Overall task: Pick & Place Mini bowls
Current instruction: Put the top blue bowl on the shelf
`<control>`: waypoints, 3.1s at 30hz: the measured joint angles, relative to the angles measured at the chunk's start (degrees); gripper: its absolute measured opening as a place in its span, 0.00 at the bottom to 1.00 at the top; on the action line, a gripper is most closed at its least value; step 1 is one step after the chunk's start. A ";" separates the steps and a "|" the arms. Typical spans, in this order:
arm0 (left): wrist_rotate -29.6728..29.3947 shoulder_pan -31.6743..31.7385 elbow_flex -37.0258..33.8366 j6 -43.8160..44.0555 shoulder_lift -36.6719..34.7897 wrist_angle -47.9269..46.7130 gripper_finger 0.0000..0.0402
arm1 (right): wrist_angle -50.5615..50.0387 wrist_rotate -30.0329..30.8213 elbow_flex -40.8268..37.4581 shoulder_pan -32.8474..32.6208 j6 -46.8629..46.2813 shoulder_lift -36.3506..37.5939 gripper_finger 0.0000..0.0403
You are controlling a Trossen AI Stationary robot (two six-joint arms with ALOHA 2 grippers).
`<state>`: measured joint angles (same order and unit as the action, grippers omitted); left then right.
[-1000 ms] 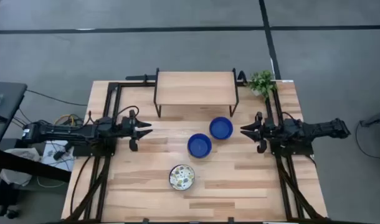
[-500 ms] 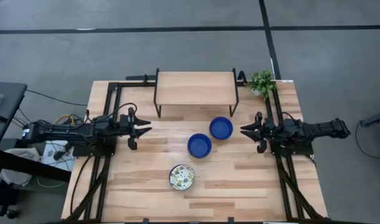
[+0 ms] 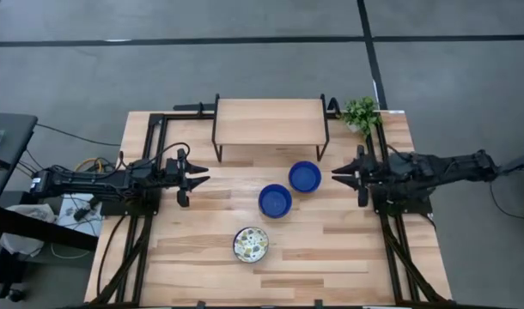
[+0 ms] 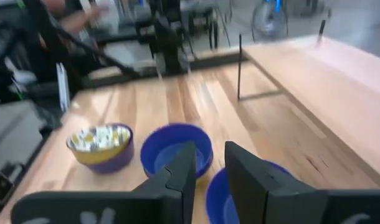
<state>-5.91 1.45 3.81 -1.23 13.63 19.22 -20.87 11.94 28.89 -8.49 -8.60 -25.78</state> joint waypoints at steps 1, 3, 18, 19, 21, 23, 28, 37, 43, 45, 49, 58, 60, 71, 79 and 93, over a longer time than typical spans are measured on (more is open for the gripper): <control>0.00 0.00 0.00 0.00 0.00 -0.08 0.29 | -1.70 0.00 2.49 0.00 0.00 -2.60 0.19; 0.00 0.00 0.00 0.05 0.00 -0.18 0.29 | -4.85 0.00 7.35 0.00 -0.09 -7.58 0.19; -0.02 -0.02 0.00 0.17 0.00 -0.33 0.29 | -28.59 -0.01 25.39 5.28 -25.85 -33.45 0.19; -0.01 0.00 0.00 0.17 0.00 -0.33 0.29 | -28.50 -0.03 25.44 5.67 -26.67 -34.39 0.19; -0.02 -0.01 0.00 0.17 0.00 -0.33 0.29 | -27.90 -0.11 25.48 6.22 -28.33 -36.31 0.19; -0.02 -0.02 0.00 0.17 0.00 -0.33 0.29 | -27.53 -0.17 25.48 6.62 -28.92 -38.11 0.19; -0.02 -0.01 0.00 0.17 0.00 -0.33 0.29 | -27.55 -0.47 25.48 7.19 -28.98 -41.05 0.19; -0.02 0.00 0.00 0.17 0.00 -0.33 0.29 | -29.91 0.06 25.48 7.15 -28.98 -45.08 0.19; -0.02 -0.02 0.00 0.17 0.00 -0.31 0.29 | -32.00 -0.06 25.48 7.15 -32.43 -47.30 0.19; -0.01 -0.02 0.00 0.17 0.00 -0.31 0.29 | -32.95 -0.32 25.48 7.15 -33.99 -47.56 0.19; -0.01 -0.01 0.00 0.17 0.00 -0.31 0.29 | -34.49 -0.69 25.48 7.52 -35.52 -47.60 0.19; -0.02 0.00 0.00 0.16 0.00 -0.24 0.29 | -35.72 -1.51 25.48 9.46 -35.52 -47.60 0.19; -0.02 -0.02 0.00 0.16 0.00 -0.20 0.29 | -35.70 -1.51 25.48 9.98 -35.52 -47.60 0.19; 0.00 -0.02 0.00 0.17 0.00 0.13 0.29 | -35.20 -1.55 25.48 12.04 -34.47 -47.60 0.22; -0.02 -0.02 0.00 0.15 0.00 0.13 0.29 | -33.32 -1.55 25.48 12.02 -33.40 -47.60 0.46; -0.02 -0.01 0.00 0.17 0.00 0.14 0.29 | -32.60 -2.80 25.48 17.56 -36.00 -47.60 0.54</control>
<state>-5.93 1.44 3.81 -1.07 13.63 19.36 -53.47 9.14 54.37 9.07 -44.60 -73.38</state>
